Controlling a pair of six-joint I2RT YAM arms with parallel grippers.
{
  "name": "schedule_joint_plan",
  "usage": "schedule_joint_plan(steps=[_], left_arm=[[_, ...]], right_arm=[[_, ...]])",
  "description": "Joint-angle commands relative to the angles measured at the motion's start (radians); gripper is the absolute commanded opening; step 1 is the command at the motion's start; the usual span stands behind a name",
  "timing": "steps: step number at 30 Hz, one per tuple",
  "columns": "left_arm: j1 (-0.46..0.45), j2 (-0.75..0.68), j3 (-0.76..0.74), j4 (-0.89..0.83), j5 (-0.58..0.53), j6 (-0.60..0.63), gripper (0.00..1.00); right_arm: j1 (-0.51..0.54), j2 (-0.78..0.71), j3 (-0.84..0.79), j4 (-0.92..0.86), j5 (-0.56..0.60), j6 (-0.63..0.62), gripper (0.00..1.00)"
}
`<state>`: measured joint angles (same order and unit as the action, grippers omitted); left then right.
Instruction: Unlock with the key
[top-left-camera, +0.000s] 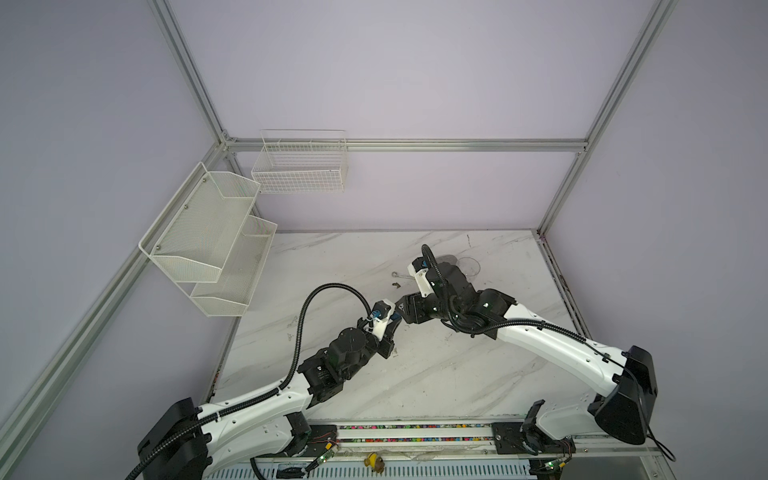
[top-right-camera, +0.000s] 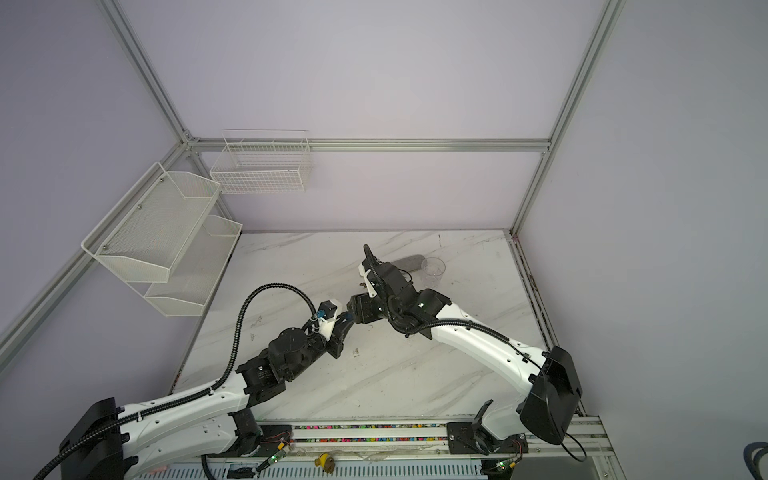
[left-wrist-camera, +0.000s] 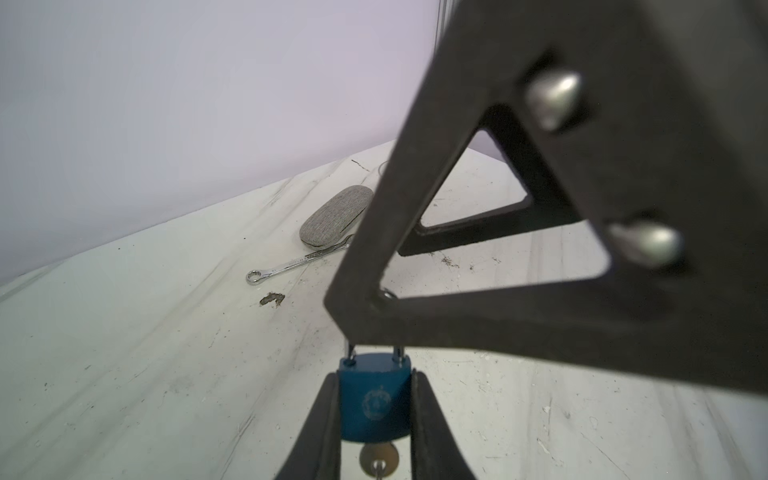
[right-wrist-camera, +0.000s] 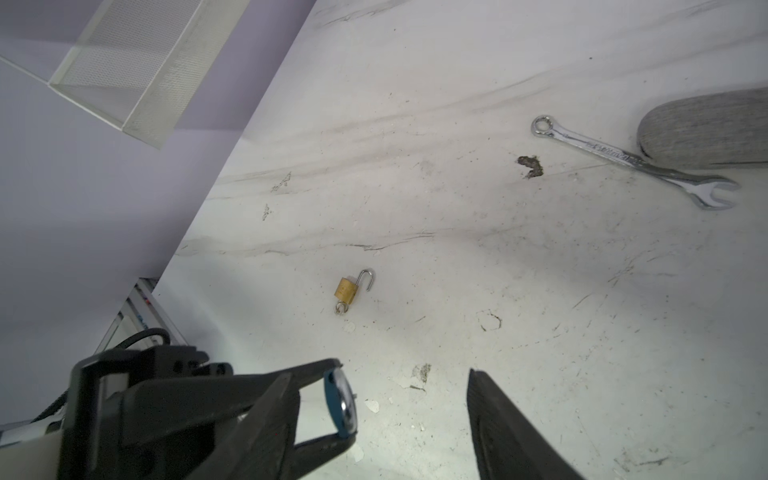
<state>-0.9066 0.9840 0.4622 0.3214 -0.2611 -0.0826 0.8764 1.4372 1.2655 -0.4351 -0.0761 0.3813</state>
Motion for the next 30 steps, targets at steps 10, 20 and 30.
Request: schedule_joint_plan(steps=[10, 20, 30], left_arm=[[-0.019, -0.065, -0.032, 0.053, -0.054, 0.092, 0.00], [-0.029, -0.080, -0.037, 0.062, -0.084, 0.147, 0.00], [-0.028, -0.101, -0.066, 0.097, -0.088, 0.164, 0.00]], right_arm=[[0.021, 0.086, 0.115, -0.185, 0.191, -0.051, 0.67], [0.021, 0.103, 0.184, -0.241, 0.184, -0.063, 0.69], [0.021, 0.129, 0.227, -0.248, 0.191, -0.078, 0.73]])
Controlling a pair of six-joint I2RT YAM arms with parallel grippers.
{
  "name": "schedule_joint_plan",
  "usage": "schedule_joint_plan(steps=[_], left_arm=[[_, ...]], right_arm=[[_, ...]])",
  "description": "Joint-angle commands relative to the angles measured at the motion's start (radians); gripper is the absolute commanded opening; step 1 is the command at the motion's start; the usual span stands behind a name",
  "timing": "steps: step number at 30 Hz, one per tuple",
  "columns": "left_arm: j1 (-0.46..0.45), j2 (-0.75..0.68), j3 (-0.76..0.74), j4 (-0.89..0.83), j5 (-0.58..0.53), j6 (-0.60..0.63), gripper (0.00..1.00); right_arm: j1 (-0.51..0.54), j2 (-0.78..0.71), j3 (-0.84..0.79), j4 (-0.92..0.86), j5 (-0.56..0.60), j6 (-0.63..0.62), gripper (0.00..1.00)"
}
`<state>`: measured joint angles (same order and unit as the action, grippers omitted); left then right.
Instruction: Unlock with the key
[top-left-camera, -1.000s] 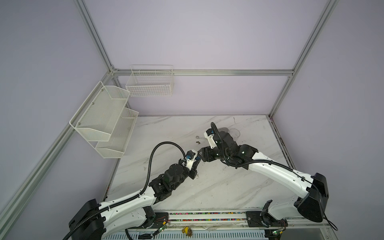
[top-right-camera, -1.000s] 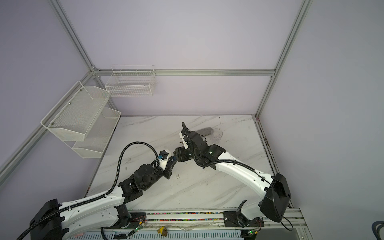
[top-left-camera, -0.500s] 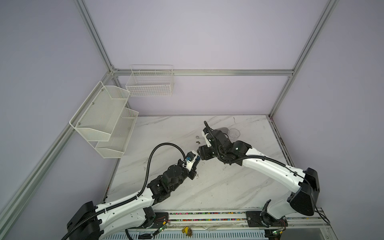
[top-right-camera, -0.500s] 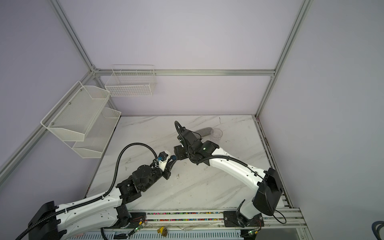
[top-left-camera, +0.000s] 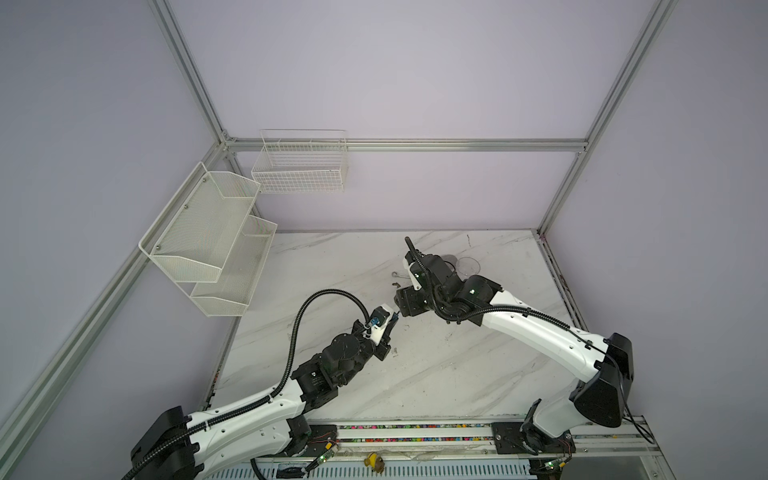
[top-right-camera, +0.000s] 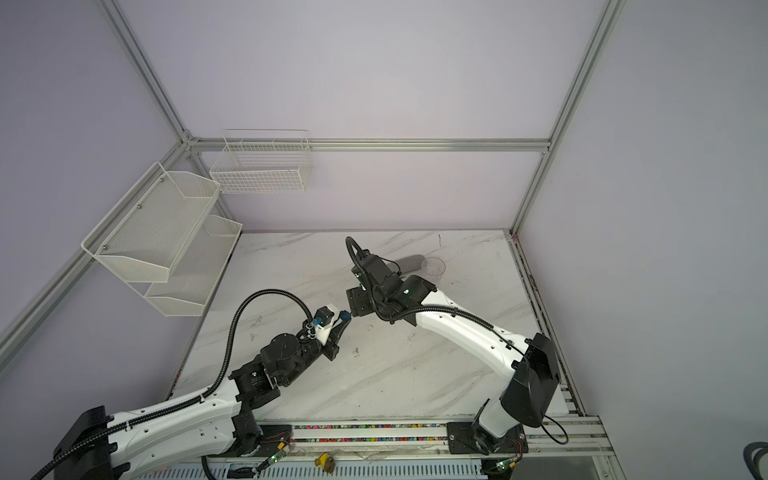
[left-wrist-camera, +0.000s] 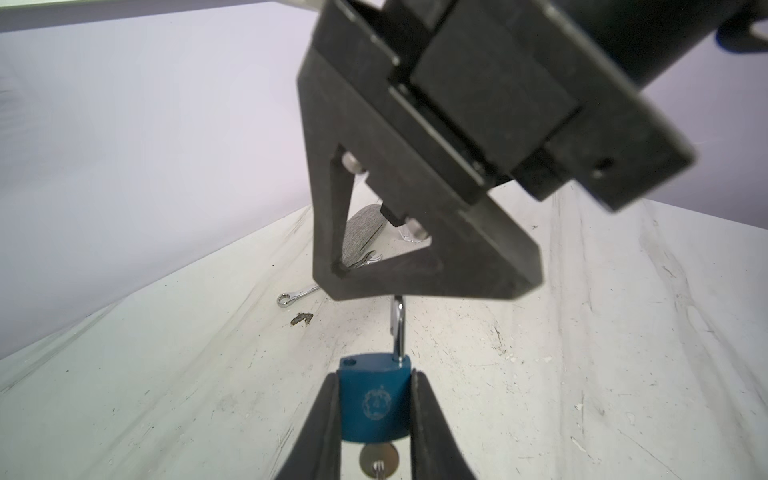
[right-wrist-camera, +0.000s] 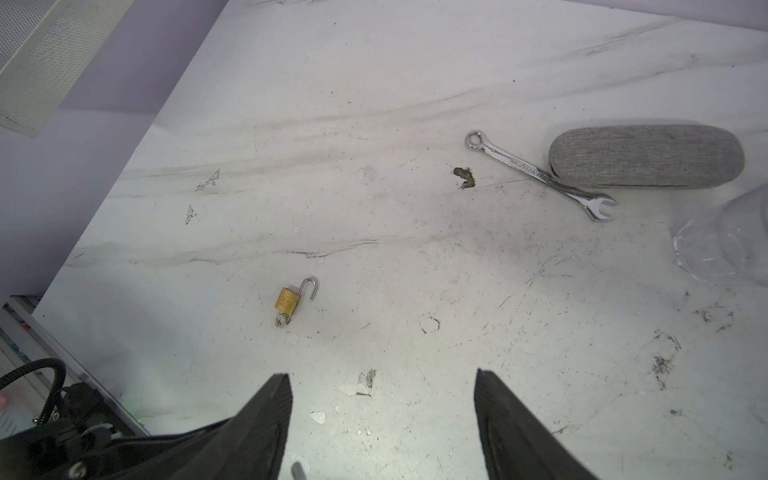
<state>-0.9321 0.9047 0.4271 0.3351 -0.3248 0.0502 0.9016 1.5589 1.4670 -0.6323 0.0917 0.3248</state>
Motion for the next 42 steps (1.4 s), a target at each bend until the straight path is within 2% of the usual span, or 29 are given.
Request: schedule_joint_plan(steps=[1, 13, 17, 21, 25, 27, 32, 35, 38, 42], left_arm=[[-0.002, -0.023, -0.031, 0.083, -0.026, 0.031, 0.00], [-0.002, -0.020, -0.054, 0.127, -0.052, 0.020, 0.00], [-0.002, -0.002, -0.051, 0.128, -0.073, 0.013, 0.00], [-0.002, 0.006, -0.044, 0.118, -0.072, -0.019, 0.00], [-0.004, 0.046, 0.021, -0.028, -0.106, -0.213, 0.00], [-0.004, 0.113, 0.105, -0.186, -0.130, -0.334, 0.00], [-0.012, 0.332, 0.348, -0.570, -0.117, -0.622, 0.00], [-0.016, 0.433, 0.426, -0.658, -0.060, -0.770, 0.00], [-0.018, 0.550, 0.481, -0.689, -0.033, -0.866, 0.00], [-0.023, 0.696, 0.612, -0.821, -0.070, -0.938, 0.00]], right_arm=[[-0.004, 0.006, 0.023, -0.050, 0.016, -0.024, 0.73], [-0.006, -0.071, -0.039, -0.040, -0.007, -0.009, 0.76], [-0.015, -0.116, -0.080, -0.006, -0.079, -0.018, 0.79], [-0.049, -0.172, -0.157, 0.021, -0.057, -0.001, 0.84], [-0.099, -0.255, -0.218, 0.049, 0.044, 0.039, 0.91], [-0.121, -0.299, -0.272, 0.098, 0.106, 0.059, 0.97], [-0.197, -0.387, -0.443, 0.257, 0.156, 0.102, 0.97], [-0.247, -0.430, -0.514, 0.307, 0.183, 0.130, 0.97], [-0.293, -0.460, -0.570, 0.352, 0.192, 0.149, 0.97], [-0.327, -0.471, -0.619, 0.395, 0.177, 0.157, 0.97]])
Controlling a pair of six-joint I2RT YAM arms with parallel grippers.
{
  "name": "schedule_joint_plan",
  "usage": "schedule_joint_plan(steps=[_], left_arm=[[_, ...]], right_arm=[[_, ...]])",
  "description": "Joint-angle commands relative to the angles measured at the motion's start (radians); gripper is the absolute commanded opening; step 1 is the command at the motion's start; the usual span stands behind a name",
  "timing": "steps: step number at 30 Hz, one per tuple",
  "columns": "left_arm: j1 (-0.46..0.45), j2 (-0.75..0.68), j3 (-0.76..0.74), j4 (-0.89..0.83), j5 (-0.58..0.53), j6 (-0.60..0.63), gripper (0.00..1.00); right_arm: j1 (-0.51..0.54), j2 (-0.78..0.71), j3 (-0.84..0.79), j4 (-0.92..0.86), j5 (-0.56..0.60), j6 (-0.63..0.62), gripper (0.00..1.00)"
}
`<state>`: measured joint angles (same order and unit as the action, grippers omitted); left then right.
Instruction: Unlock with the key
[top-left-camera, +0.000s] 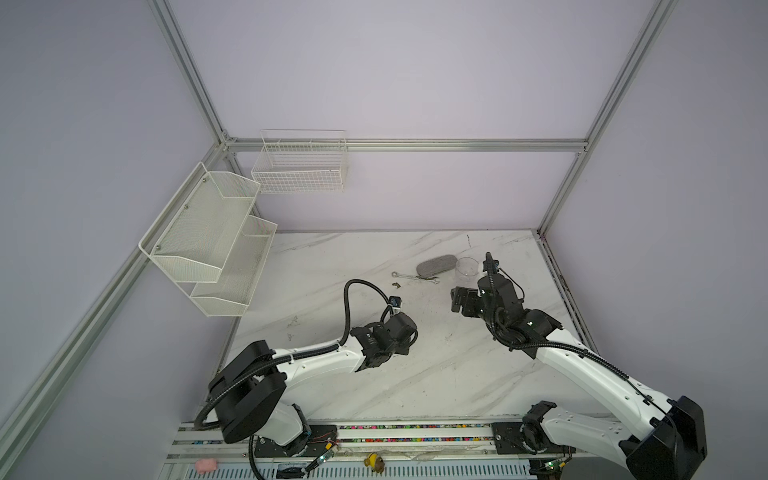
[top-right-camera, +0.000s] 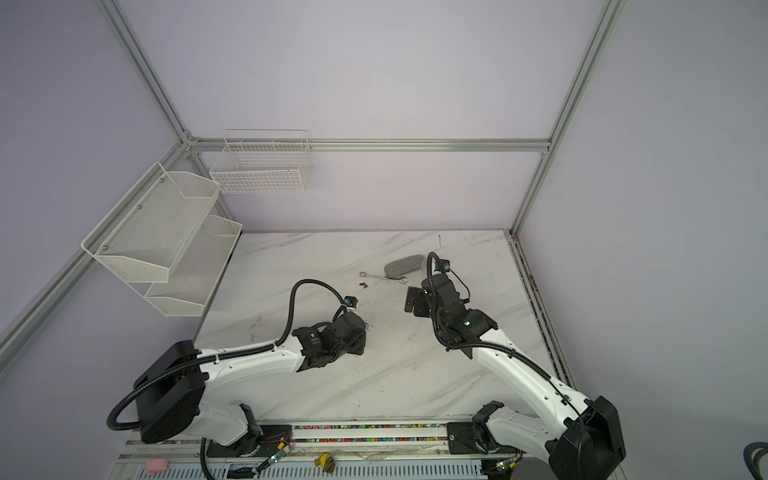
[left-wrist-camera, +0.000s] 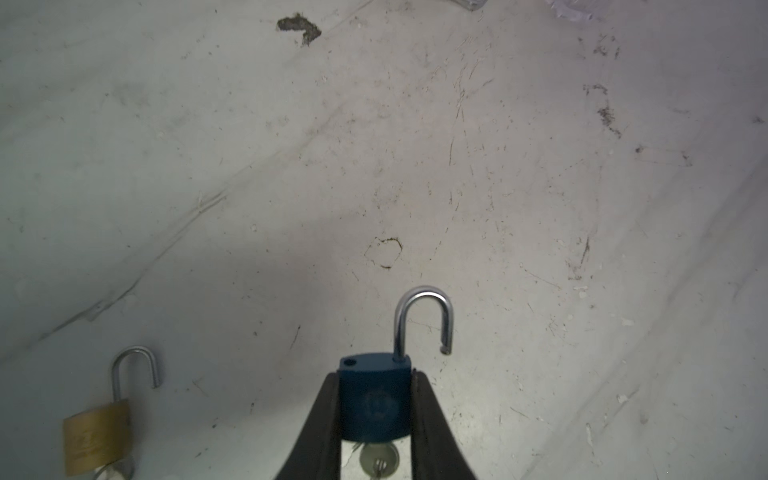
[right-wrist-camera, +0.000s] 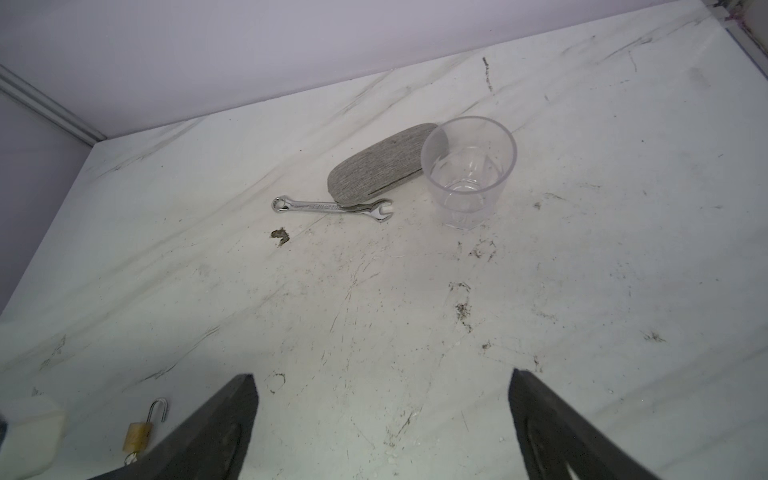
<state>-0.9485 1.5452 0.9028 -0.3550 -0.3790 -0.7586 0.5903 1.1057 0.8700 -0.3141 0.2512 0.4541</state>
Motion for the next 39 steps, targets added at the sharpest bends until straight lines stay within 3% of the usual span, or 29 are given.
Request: schedule_joint_plan(steps=[1, 5, 13, 18, 23, 28, 29, 31, 34, 36, 39], left_arm=[[-0.006, 0.090, 0.166, -0.167, -0.032, -0.140, 0.00], [-0.006, 0.207, 0.273, -0.335, -0.093, -0.211, 0.00], [-0.005, 0.277, 0.290, -0.386, -0.049, -0.228, 0.00], [-0.004, 0.282, 0.294, -0.382, -0.026, -0.211, 0.24], [-0.005, 0.205, 0.296, -0.383, -0.022, -0.191, 0.64], [0.023, 0.032, 0.304, -0.427, -0.165, -0.163, 0.99], [0.034, -0.013, 0.303, -0.441, -0.214, -0.144, 1.00], [0.074, -0.114, 0.281, -0.447, -0.323, -0.106, 1.00], [0.247, -0.277, 0.187, -0.391, -0.423, -0.022, 1.00], [0.368, -0.367, 0.080, -0.287, -0.504, 0.080, 1.00], [0.518, -0.485, -0.137, 0.049, -0.585, 0.340, 1.00]], right_arm=[[-0.023, -0.016, -0.030, 0.084, 0.010, 0.029, 0.97], [-0.040, -0.007, -0.051, 0.104, -0.005, 0.029, 0.97], [-0.060, -0.004, -0.080, 0.147, -0.001, 0.038, 0.97], [-0.064, -0.009, -0.107, 0.174, 0.044, 0.057, 0.97], [-0.085, -0.028, -0.116, 0.212, 0.151, 0.083, 0.97], [-0.141, -0.023, -0.151, 0.303, 0.321, 0.101, 0.97], [-0.161, -0.023, -0.164, 0.330, 0.357, 0.097, 0.97], [-0.207, -0.025, -0.193, 0.399, 0.408, 0.078, 0.97], [-0.296, -0.005, -0.241, 0.525, 0.445, 0.037, 0.97], [-0.356, 0.039, -0.272, 0.633, 0.432, -0.008, 0.97], [-0.412, 0.150, -0.328, 0.831, 0.413, -0.112, 0.97]])
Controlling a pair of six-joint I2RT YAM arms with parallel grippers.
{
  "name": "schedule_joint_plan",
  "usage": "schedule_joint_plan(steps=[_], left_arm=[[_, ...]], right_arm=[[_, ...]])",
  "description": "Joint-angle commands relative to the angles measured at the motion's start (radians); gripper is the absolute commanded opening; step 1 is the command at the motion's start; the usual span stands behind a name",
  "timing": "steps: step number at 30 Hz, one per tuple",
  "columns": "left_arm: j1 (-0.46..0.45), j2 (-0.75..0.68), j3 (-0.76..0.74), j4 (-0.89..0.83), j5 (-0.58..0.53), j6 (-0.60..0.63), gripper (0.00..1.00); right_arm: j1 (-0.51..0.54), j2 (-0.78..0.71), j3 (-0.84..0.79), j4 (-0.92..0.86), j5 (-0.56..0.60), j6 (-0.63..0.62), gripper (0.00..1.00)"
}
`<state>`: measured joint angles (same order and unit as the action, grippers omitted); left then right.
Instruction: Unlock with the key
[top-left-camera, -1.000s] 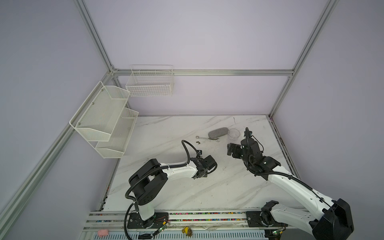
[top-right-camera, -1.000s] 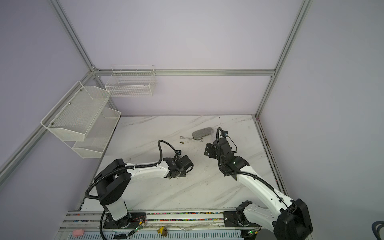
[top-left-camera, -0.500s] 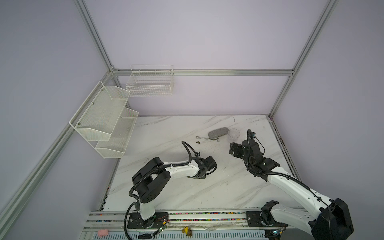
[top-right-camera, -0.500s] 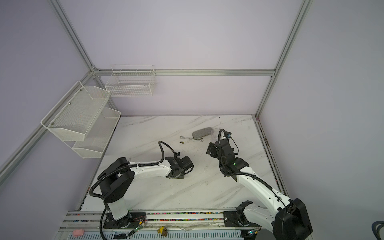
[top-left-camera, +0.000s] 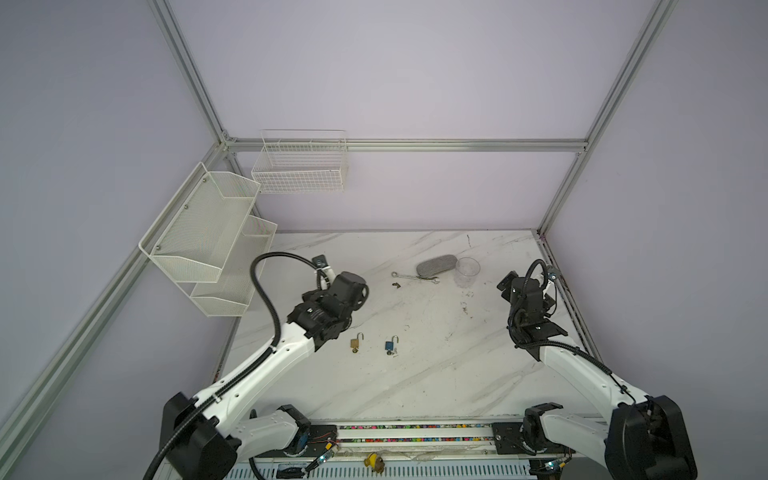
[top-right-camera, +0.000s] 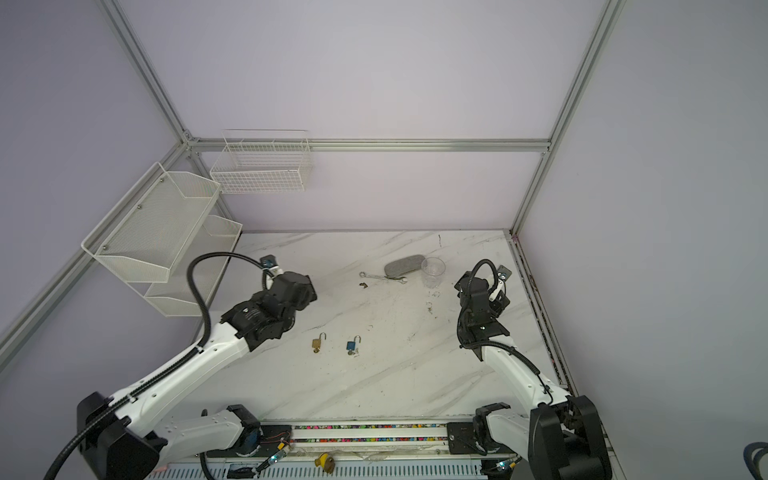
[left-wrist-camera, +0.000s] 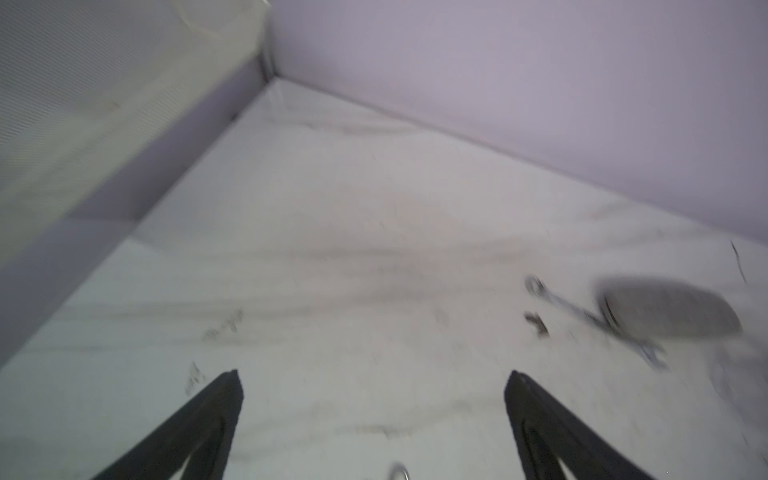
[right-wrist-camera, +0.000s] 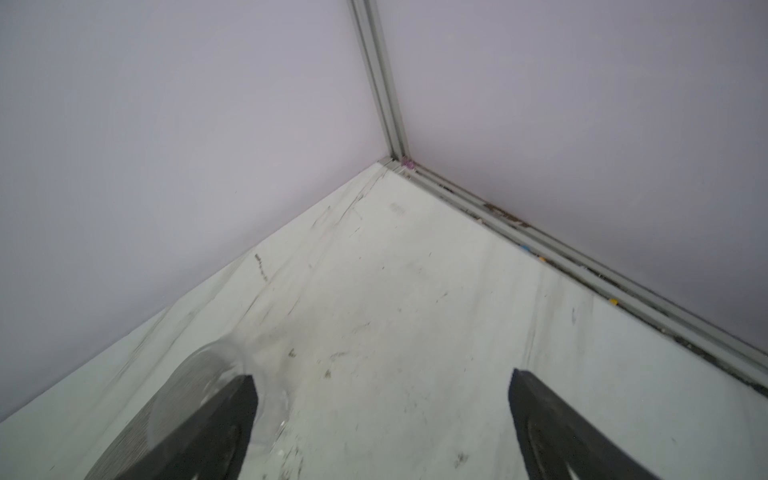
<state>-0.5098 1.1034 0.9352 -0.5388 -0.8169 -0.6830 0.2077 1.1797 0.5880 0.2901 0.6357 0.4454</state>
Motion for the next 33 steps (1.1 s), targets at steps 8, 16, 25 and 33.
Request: schedule_joint_plan(steps=[8, 16, 25, 33], left_arm=[[0.369, 0.002, -0.587, 1.045, 0.234, 0.627, 1.00], [0.436, 0.287, -0.601, 1.421, 0.424, 0.667, 1.00], [0.481, 0.467, -0.553, 1.478, 0.467, 0.636, 1.00], [0.481, 0.473, -0.563, 1.508, 0.469, 0.649, 1.00]], right_arm=[[-0.105, 0.369, -0.117, 0.743, -0.230, -0.298, 0.97], [-0.151, 0.566, -0.164, 1.128, -0.463, -0.435, 0.97], [-0.128, 0.603, -0.147, 1.142, -0.436, -0.466, 0.97], [-0.121, 0.598, -0.127, 1.094, -0.431, -0.477, 0.97]])
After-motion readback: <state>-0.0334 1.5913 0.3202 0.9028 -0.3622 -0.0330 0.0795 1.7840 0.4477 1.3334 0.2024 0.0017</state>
